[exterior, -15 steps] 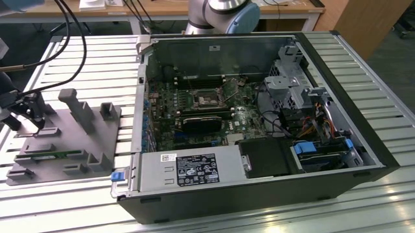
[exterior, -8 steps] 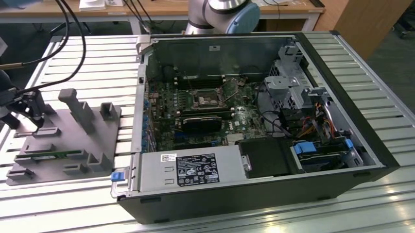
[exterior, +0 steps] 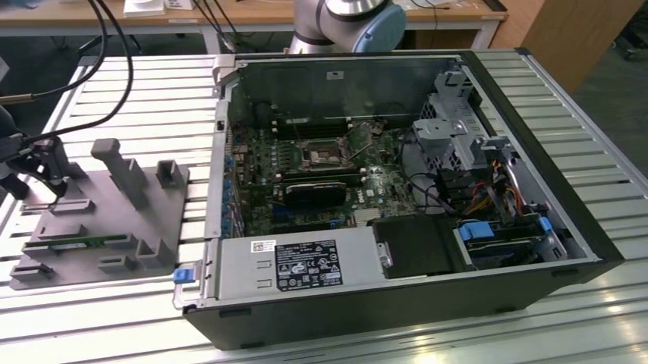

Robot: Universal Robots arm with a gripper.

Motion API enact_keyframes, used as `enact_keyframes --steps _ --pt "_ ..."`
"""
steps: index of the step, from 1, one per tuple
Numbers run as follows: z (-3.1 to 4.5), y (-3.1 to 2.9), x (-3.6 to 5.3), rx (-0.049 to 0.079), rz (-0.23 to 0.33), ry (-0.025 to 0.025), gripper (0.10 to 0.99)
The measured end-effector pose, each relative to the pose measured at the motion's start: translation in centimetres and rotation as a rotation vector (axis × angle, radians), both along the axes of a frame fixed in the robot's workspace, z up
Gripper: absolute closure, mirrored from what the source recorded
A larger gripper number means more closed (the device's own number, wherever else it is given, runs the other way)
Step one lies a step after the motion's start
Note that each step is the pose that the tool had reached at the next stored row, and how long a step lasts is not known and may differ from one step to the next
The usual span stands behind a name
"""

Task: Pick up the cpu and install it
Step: 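Pick up the cpu and move it towards the insertion slot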

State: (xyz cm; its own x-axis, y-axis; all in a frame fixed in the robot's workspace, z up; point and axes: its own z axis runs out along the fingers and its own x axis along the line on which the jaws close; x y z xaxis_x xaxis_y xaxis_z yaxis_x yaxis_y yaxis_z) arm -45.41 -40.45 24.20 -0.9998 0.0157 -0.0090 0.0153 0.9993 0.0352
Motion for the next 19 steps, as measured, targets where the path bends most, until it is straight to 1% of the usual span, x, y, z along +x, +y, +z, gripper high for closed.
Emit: enact_keyframes --steps 19 --pt "1.18 0.18 0.00 0.000 0.000 0.0000 0.553"
